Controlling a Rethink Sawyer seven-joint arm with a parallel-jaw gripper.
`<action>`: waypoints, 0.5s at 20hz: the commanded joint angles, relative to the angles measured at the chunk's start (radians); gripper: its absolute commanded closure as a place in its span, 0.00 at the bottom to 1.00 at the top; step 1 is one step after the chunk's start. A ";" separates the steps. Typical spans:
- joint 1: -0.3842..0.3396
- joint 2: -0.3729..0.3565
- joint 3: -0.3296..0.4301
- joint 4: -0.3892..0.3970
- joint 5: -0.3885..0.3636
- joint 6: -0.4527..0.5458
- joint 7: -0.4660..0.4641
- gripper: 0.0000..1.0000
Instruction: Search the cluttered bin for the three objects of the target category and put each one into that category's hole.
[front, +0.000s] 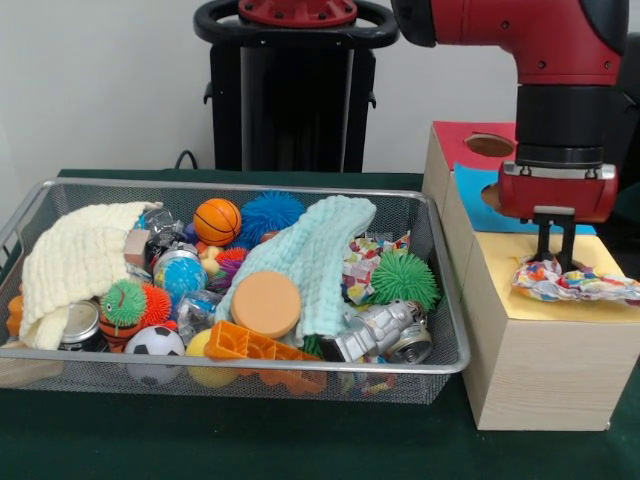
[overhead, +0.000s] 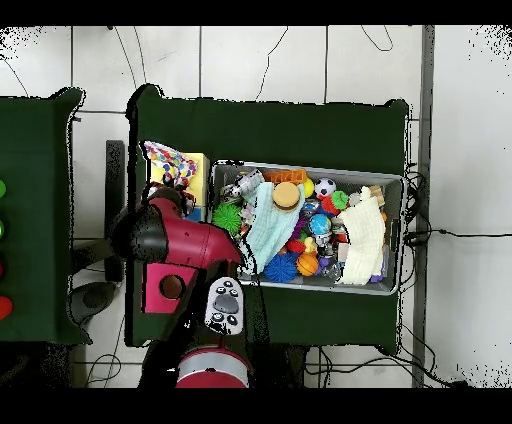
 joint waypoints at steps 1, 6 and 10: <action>-0.020 0.099 0.157 0.331 -0.002 0.162 0.208 1.00; 0.027 0.097 0.119 0.340 0.025 0.130 0.241 1.00; 0.027 0.076 0.129 0.369 0.060 0.169 0.246 1.00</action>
